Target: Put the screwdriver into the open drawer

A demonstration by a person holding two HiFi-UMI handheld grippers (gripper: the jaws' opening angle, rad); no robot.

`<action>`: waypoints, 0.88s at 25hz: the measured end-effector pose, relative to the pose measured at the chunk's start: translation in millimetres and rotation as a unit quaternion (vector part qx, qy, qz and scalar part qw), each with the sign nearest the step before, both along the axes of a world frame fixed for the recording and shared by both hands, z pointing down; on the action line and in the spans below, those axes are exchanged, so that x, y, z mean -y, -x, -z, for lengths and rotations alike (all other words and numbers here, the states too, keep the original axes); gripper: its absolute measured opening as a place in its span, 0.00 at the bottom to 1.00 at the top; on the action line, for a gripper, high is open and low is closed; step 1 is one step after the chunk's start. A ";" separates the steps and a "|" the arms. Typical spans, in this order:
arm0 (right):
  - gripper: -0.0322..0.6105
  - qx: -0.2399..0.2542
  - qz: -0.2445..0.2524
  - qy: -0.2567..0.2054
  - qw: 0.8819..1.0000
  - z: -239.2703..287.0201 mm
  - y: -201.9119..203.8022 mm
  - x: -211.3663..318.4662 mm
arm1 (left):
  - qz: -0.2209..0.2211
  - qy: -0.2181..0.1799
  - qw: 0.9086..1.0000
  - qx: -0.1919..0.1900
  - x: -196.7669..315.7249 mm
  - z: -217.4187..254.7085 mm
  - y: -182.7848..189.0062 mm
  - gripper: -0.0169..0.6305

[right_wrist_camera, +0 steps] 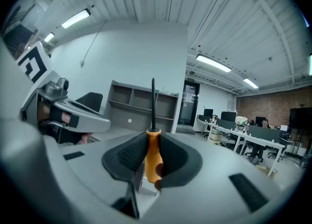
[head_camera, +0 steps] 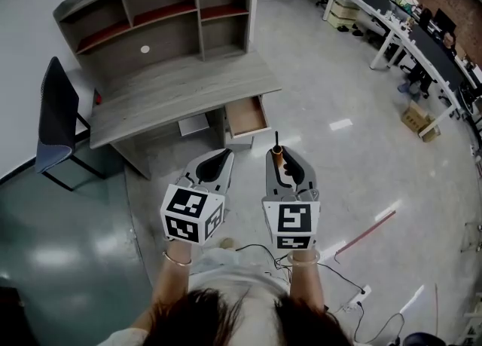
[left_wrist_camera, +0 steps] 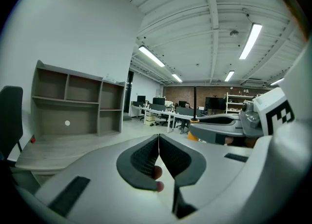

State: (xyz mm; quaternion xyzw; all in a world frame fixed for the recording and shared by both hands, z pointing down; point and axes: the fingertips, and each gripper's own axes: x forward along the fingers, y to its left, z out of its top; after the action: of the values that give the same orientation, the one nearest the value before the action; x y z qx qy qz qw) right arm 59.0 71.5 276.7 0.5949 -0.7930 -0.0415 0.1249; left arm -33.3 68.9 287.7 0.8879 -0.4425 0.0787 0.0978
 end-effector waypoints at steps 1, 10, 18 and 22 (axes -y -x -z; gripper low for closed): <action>0.19 -0.001 -0.002 0.001 1.000 -0.3 2.7 4.7 | -0.001 0.000 1.000 -0.001 4.0 -0.6 3.3 0.05; 0.19 -0.010 -0.021 0.006 1.000 -4.2 20.0 33.4 | -0.004 0.010 1.000 -0.017 32.6 -9.2 31.5 0.05; 0.19 -0.016 -0.025 0.014 0.999 -13.5 23.8 53.2 | 0.000 0.018 1.000 -0.023 56.4 -17.6 40.0 0.05; 0.19 -0.011 -0.025 0.016 1.000 -16.2 20.2 70.9 | 0.005 0.020 1.000 -0.020 71.8 -20.6 40.2 0.05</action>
State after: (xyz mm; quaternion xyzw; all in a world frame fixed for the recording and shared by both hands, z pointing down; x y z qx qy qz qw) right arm 38.8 0.6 292.9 0.6116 -0.7773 -0.0324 0.1441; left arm -73.5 -2.8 308.3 0.8849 -0.4433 0.0697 0.1250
